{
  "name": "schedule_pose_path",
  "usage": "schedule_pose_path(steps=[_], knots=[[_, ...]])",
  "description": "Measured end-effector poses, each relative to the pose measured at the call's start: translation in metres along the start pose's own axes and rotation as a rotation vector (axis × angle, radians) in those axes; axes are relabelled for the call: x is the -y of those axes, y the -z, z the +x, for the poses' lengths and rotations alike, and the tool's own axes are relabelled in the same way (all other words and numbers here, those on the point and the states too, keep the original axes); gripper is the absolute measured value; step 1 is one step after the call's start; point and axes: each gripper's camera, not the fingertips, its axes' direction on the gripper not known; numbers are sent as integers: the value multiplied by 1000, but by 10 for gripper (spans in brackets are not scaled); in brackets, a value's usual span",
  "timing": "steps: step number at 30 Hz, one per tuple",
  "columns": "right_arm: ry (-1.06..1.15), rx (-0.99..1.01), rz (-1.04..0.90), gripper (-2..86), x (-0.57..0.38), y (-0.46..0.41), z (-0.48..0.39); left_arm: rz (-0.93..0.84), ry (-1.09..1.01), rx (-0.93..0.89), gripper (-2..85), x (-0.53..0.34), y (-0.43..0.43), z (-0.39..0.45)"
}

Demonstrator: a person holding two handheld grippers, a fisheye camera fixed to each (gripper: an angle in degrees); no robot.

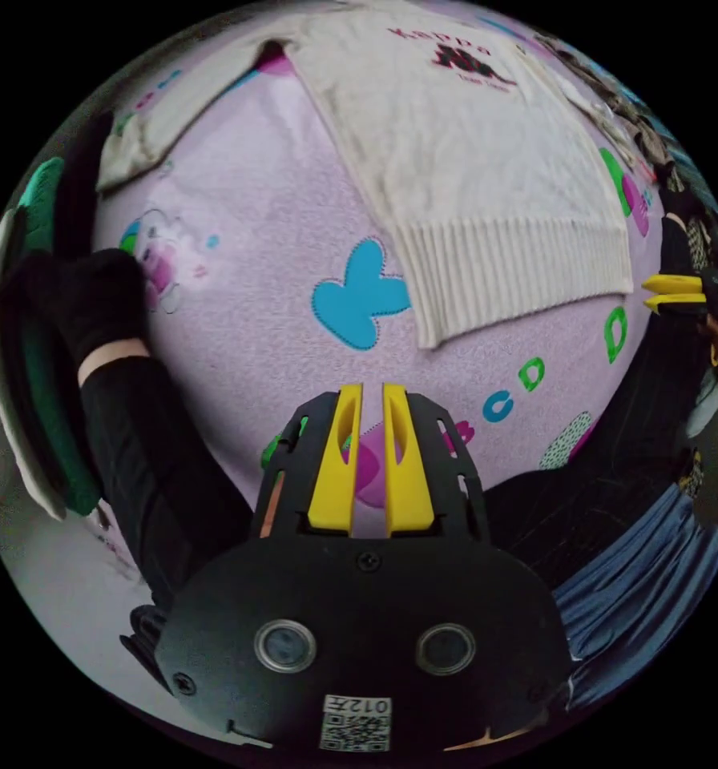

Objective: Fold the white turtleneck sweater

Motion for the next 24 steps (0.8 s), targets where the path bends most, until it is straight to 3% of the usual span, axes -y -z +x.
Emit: schedule_pose_path(steps=[3,7,10,20,24], knots=[[-168,113,88,76,-9,11,29,190,12,-42,32,2,31,4],[-299,230,116,77,5,5,49,231,-79,83,40,37,33,42],[-333,203,74,63,13,-5,46,146,-86,216,50,60,15,60],[-227,50,59,50,11,0,23,130,33,-125,71,34,-9,20],[-201,21,46,48,8,2,16,106,24,-106,54,46,-20,27]])
